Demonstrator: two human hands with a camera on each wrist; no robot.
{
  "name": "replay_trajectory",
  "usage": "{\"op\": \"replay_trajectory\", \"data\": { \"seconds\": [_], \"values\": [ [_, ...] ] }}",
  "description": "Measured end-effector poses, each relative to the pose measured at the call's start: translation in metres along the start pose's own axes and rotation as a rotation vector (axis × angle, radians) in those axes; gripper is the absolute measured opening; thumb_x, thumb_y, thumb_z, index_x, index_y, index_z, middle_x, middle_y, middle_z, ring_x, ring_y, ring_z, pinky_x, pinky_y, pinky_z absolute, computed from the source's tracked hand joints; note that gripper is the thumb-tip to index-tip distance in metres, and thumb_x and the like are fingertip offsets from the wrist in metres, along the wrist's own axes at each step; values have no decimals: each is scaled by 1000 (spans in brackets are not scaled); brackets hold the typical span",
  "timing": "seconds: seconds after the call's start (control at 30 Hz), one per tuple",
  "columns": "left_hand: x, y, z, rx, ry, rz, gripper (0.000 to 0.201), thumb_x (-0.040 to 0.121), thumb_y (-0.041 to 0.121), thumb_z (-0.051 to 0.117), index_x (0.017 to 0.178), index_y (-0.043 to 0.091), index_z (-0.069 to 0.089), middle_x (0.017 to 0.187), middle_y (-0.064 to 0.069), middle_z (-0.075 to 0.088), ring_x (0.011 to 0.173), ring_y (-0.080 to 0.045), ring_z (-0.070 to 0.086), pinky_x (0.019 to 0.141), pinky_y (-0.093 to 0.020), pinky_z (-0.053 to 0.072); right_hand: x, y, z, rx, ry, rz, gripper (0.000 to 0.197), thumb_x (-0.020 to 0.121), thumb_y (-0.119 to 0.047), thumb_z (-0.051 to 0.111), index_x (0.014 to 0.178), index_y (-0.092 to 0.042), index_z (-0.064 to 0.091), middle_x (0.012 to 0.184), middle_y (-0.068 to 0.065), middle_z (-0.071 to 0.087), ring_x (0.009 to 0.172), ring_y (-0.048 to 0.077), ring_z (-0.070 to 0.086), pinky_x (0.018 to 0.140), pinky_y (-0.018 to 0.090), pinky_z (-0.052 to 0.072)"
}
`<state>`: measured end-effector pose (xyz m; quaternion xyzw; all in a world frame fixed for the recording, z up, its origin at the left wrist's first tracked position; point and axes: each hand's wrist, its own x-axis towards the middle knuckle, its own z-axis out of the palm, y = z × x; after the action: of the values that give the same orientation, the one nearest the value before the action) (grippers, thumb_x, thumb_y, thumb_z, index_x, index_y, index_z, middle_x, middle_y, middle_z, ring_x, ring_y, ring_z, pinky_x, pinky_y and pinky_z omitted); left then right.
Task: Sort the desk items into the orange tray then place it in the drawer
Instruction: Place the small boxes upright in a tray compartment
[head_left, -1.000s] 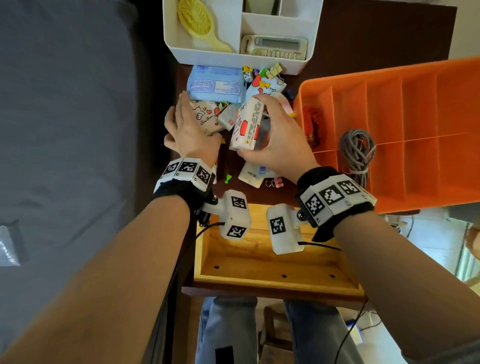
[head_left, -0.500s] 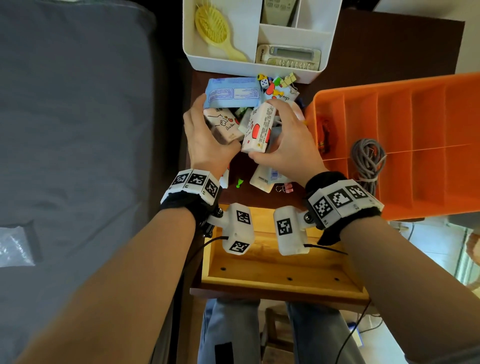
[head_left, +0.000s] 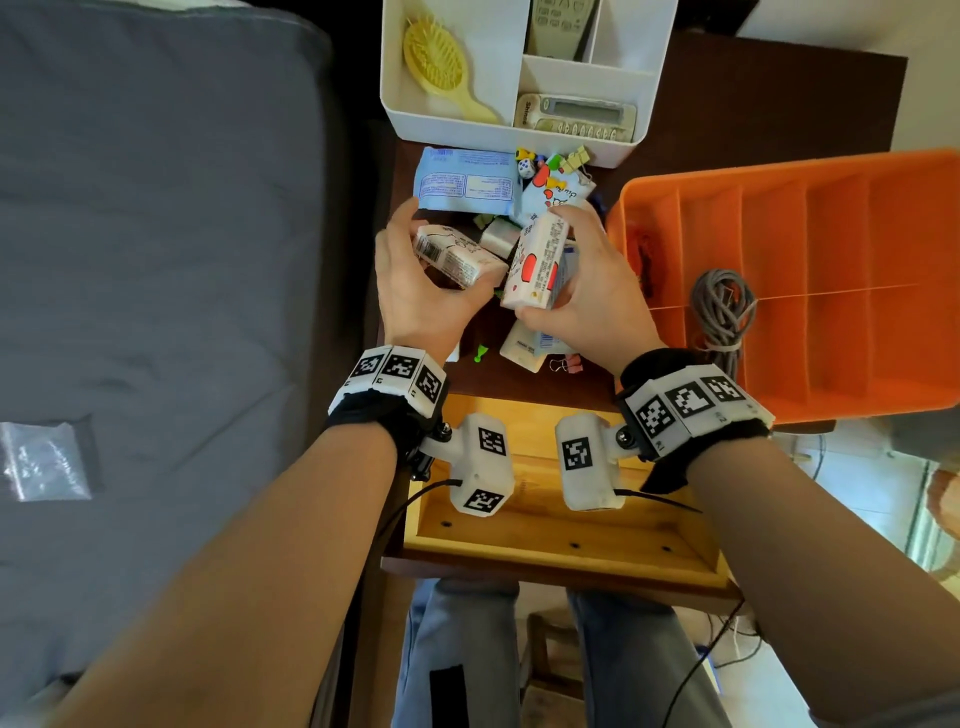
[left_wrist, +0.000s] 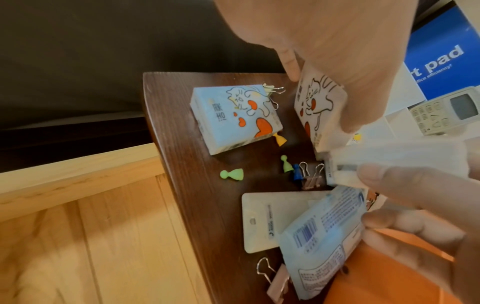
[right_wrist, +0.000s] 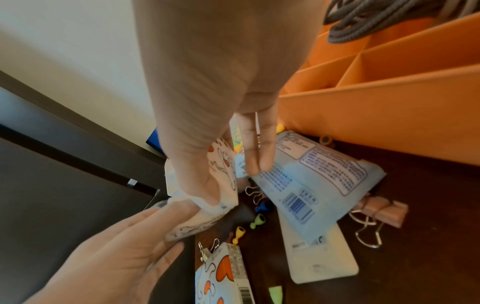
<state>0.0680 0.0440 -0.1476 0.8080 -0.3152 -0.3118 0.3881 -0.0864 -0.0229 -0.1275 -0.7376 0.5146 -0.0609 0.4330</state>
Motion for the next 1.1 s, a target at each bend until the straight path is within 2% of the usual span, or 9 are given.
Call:
{"op": "replay_trajectory", "data": {
  "seconds": [0.17, 0.33, 0.43, 0.53, 0.6, 0.67, 0.8, 0.97, 1.1],
  "values": [
    [-16, 8, -7, 29, 28, 28, 87, 61, 38, 82, 133, 15, 39, 128, -5, 41, 115, -12, 49, 92, -32, 51, -11, 1, -4, 3, -16, 8, 88, 69, -22, 79, 142, -13, 29, 148, 5, 34, 135, 18, 34, 101, 18, 26],
    [-28, 14, -6, -26, 45, -15, 79, 60, 46, 79, 127, 17, 47, 123, -4, 48, 110, -12, 53, 91, -26, 50, -19, -2, -8, 67, -33, 30, 89, 65, -27, 80, 139, -14, 33, 139, 5, 46, 127, 21, 45, 103, 40, 42],
    [-36, 22, -1, -93, -19, -12, 71, 65, 42, 78, 125, 16, 50, 118, -4, 55, 102, -7, 56, 80, -9, 47, -26, -7, -11, 171, -19, 43, 76, 61, -32, 78, 126, -14, 42, 118, 5, 58, 108, 18, 57, 90, 42, 49],
    [-44, 29, 8, -140, -171, -42, 63, 74, 24, 77, 128, 7, 49, 123, -10, 53, 96, -3, 53, 71, 1, 42, -30, -10, -15, 231, 1, 60, 87, 54, -35, 76, 130, -14, 40, 121, 7, 58, 111, 20, 57, 93, 40, 49],
    [-46, 32, 12, -180, -256, -83, 76, 68, 34, 72, 133, 8, 44, 127, -8, 46, 99, -5, 50, 78, -3, 42, -31, -9, -17, 210, -10, 35, 93, 53, -37, 75, 135, -14, 37, 127, 8, 54, 116, 22, 54, 97, 43, 47],
    [-48, 35, 16, -172, -323, -115, 86, 59, 41, 63, 136, 9, 40, 125, -5, 42, 107, -10, 47, 92, -18, 41, -32, -8, -19, 192, -30, 13, 90, 55, -28, 78, 135, -15, 38, 125, 7, 54, 113, 21, 55, 96, 43, 47],
    [-52, 34, 20, -119, -363, -86, 82, 61, 25, 59, 137, 8, 35, 132, -14, 46, 122, -25, 47, 104, -45, 40, -33, -6, -23, 179, -29, -41, 80, 60, -15, 77, 132, -16, 41, 118, 5, 56, 107, 18, 56, 92, 37, 49],
    [-52, 30, 25, -57, -350, 15, 90, 65, 16, 64, 143, 6, 20, 136, -16, 36, 127, -25, 41, 103, -40, 42, -35, -4, -28, 189, -48, -65, 81, 65, -18, 78, 136, -14, 40, 120, 3, 56, 106, 14, 55, 90, 25, 45],
    [-52, 38, 32, 59, -318, 164, 77, 66, 5, 64, 135, -1, 30, 126, -17, 34, 120, -33, 41, 100, -44, 43, -37, -1, -33, 225, -103, -53, 87, 69, -13, 78, 142, -13, 32, 129, 6, 53, 111, 14, 55, 93, 24, 46]
  ]
}}
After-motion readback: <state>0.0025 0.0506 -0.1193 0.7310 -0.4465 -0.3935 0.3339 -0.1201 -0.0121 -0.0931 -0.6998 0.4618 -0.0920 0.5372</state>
